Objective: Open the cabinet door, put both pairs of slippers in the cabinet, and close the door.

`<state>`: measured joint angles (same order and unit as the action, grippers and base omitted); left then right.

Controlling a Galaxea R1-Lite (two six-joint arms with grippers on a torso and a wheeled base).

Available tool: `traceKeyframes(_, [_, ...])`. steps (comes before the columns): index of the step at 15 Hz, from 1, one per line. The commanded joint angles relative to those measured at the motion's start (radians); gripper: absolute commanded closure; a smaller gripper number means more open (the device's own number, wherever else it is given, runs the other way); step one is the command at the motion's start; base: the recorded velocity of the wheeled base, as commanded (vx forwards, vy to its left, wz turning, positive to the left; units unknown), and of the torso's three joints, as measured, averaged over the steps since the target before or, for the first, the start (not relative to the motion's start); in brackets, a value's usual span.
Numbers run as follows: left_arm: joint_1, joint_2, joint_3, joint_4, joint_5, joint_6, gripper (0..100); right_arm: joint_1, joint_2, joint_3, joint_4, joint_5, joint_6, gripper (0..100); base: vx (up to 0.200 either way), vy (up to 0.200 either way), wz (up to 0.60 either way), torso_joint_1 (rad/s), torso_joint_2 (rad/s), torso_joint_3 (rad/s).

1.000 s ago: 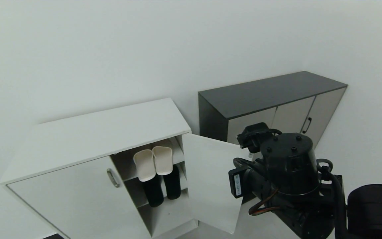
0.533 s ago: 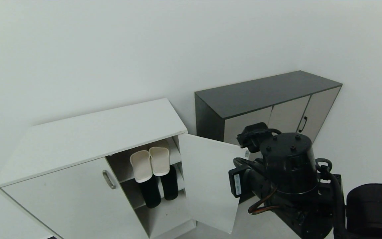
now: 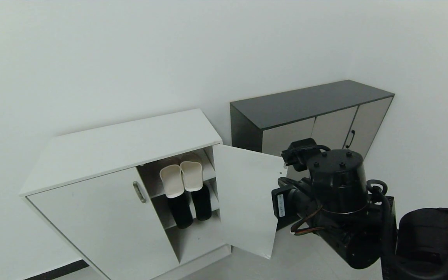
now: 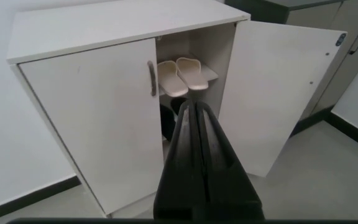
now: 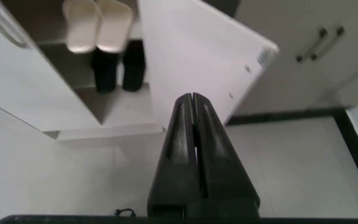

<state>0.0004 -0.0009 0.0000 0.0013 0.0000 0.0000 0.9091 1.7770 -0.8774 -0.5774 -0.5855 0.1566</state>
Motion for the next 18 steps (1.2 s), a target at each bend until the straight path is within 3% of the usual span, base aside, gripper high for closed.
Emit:
traceKeyframes(1, [0.0,0.001,0.0,0.0,0.0,0.0,100,-0.026,0.035,-0.009,-0.013,0.013,0.0,100,0.0,0.0,0.0,0.0,0.0,0.0])
traceKeyframes(4, [0.0,0.001,0.0,0.0,-0.002,0.002,100,-0.111,0.065,-0.051,-0.018,0.087,-0.003,100,0.0,0.0,0.0,0.0,0.0,0.0])
traceKeyframes(10, [0.0,0.001,0.0,0.0,-0.002,0.0,100,-0.288,0.237,-0.296,-0.004,0.153,-0.032,100,0.0,0.0,0.0,0.0,0.0,0.0])
traceKeyframes(13, [0.0,0.001,0.0,0.0,-0.002,0.0,100,-0.309,0.248,-0.337,0.028,0.167,-0.031,100,0.0,0.0,0.0,0.0,0.0,0.0])
traceKeyframes(16, [0.0,0.001,0.0,0.0,-0.002,0.0,100,-0.314,0.26,-0.362,0.03,0.17,-0.031,100,-0.2,0.0,0.0,0.009,0.01,0.004])
traceKeyframes(18, [0.0,0.002,0.0,0.0,-0.002,0.0,100,-0.332,0.283,-0.39,0.03,0.177,-0.031,100,0.0,0.0,0.0,0.0,0.0,0.0])
